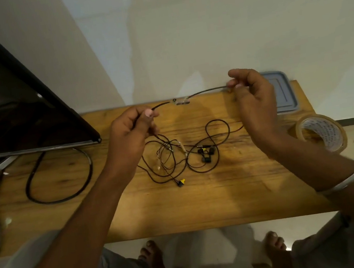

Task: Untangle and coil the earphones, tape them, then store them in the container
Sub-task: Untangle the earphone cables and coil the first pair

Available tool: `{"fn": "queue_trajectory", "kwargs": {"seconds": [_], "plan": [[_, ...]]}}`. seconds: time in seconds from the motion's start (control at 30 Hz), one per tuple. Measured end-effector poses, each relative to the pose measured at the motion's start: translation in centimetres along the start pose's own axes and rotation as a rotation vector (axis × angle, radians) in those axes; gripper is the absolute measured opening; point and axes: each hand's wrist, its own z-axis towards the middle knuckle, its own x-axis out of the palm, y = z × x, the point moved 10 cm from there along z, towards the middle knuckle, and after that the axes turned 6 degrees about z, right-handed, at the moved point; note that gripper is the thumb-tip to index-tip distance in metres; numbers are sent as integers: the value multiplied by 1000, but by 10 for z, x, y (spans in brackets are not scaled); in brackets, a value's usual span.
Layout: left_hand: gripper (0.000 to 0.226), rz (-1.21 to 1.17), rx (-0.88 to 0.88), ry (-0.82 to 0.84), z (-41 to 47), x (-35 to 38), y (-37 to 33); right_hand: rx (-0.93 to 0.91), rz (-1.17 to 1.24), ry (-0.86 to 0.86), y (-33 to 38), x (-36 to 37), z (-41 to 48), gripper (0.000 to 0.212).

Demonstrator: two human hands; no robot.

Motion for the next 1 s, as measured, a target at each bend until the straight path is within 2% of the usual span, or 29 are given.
{"fn": "queue_trajectory", "kwargs": {"seconds": [0.1,0.2,0.33,0.43,0.53,0.6,0.67,0.73,0.83,1.0], "plan": [[16,-73,18,39,-3,10,-6,-238,-277,154,18,25,-16,55],[17,-69,54,82,-6,18,-10,-414,-181,266,37,46,-35,42],[18,-171,1,62,-7,16,-8,-228,-88,334,22,54,-37,34],[17,-231,-13,40,-4,10,-8,-133,-132,244,11,44,-29,37],[15,-139,12,23,-6,11,-10,-282,-287,180,26,40,-32,32],[13,-46,73,38,-9,18,-16,-430,-360,272,40,54,-45,40],[12,-3,141,88,-12,27,-22,-464,-350,431,40,73,-59,46],[10,100,225,130,-15,33,-27,-481,-314,497,36,82,-67,35],[8,316,349,138,-19,37,-34,-497,-268,380,41,68,-55,16],[11,377,301,23,-11,16,-28,-408,-110,136,52,34,-32,18]]}}
